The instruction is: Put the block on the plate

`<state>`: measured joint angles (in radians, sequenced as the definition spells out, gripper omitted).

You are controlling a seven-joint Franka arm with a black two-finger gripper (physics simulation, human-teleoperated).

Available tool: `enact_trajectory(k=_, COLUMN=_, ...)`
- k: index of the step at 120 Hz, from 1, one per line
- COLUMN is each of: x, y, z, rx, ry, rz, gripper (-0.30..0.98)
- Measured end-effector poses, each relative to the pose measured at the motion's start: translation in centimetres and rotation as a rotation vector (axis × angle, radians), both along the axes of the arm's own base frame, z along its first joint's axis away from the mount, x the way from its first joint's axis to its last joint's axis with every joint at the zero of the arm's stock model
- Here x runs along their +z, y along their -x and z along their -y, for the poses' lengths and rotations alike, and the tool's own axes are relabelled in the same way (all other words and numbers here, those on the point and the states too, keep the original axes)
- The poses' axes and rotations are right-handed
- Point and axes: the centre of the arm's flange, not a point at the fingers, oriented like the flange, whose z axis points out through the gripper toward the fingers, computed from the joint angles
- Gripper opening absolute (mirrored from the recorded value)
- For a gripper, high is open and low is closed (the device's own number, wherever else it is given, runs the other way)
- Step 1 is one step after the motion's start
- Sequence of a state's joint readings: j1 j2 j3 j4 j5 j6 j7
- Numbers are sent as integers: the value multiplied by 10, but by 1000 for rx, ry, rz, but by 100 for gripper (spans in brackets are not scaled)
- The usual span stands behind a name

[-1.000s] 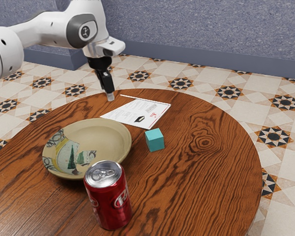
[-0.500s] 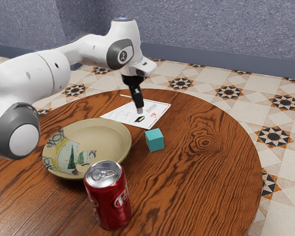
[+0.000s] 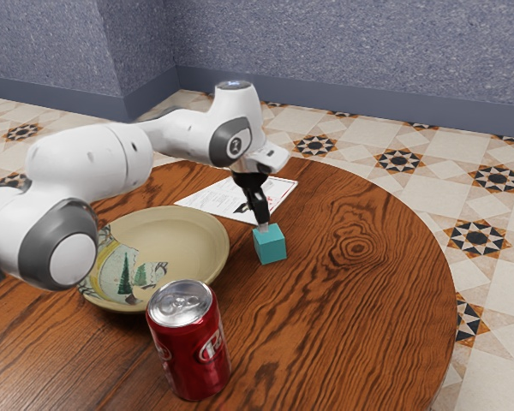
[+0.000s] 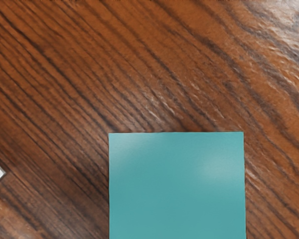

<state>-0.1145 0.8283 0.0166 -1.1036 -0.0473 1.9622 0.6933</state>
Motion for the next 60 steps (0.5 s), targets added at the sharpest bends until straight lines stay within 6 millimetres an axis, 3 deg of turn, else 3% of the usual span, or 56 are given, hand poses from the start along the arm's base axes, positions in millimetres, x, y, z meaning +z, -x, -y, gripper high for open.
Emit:
enact_trajectory(k=44, x=-55, y=-4, z=17, rx=30, ry=17, rz=-9, gripper=69)
enact_trajectory(k=60, x=-60, y=-5, z=17, rx=40, ry=17, rz=2, gripper=63)
